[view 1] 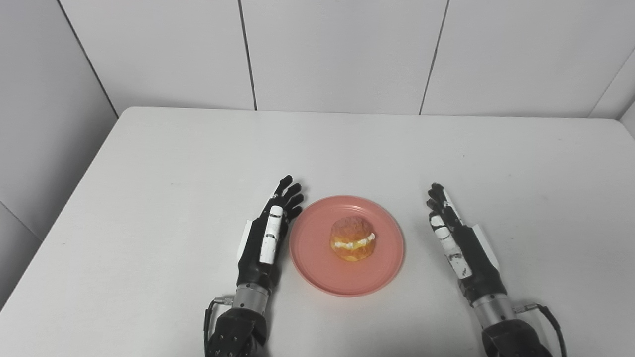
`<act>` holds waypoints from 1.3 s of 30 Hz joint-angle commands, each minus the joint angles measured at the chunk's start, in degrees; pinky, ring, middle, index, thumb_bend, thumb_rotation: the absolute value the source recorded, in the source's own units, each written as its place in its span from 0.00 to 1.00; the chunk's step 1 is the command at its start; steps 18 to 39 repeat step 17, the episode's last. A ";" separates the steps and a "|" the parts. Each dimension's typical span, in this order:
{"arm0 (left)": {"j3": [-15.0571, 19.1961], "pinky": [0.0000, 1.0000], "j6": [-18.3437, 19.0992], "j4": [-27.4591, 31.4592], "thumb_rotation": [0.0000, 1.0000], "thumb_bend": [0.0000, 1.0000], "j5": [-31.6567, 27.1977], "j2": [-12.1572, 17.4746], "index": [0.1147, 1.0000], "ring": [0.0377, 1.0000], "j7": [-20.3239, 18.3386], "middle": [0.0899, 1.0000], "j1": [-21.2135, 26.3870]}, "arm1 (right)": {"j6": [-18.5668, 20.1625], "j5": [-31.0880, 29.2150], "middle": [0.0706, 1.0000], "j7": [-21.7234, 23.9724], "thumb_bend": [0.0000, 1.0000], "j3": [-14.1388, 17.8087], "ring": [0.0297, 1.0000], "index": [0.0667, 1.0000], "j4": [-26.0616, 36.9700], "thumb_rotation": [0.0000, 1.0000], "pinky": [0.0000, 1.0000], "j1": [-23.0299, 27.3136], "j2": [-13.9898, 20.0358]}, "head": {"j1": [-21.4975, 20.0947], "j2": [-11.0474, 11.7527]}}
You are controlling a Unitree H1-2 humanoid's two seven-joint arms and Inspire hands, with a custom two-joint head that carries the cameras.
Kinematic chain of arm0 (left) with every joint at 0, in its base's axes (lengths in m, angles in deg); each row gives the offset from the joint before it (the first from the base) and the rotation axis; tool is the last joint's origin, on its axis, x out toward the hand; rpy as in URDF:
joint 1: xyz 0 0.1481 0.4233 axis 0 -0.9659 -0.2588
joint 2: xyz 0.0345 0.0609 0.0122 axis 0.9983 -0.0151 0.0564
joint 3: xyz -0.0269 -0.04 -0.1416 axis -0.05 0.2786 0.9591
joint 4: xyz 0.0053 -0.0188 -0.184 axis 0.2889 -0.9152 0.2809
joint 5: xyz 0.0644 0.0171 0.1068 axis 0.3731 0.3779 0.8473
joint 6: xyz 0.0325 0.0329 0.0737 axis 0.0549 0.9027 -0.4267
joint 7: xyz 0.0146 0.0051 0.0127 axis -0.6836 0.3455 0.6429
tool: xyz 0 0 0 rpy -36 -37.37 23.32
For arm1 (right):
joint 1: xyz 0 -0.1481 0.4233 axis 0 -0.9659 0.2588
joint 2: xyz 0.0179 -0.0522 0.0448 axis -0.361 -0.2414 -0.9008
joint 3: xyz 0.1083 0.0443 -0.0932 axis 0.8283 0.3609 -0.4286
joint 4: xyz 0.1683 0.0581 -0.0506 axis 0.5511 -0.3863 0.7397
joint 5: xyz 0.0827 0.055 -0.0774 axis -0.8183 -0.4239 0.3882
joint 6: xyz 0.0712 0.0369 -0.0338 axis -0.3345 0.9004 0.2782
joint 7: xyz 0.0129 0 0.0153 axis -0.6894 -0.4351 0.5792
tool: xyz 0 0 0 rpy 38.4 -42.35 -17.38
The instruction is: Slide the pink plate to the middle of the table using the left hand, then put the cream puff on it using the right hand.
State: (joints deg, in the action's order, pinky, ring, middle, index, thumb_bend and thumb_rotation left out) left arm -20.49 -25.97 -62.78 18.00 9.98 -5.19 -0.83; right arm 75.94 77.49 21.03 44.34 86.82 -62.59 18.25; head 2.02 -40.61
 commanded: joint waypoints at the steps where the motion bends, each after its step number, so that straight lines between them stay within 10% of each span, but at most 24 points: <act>1: 0.56 0.89 0.07 -1.80 1.00 0.40 -0.33 1.10 0.88 0.89 -0.14 0.89 -2.18 | -0.94 0.75 0.97 0.40 0.50 -1.22 0.97 0.98 -0.95 1.00 0.95 0.00 -0.40 | -0.09 -0.03; 39: -1.00 0.88 -0.08 -3.15 1.00 0.42 1.22 2.32 0.87 0.88 -0.43 0.89 -1.39 | -1.47 -1.09 0.98 0.26 0.46 -2.23 0.97 0.99 -1.41 1.00 0.96 -0.58 -0.88 | -0.09 0.15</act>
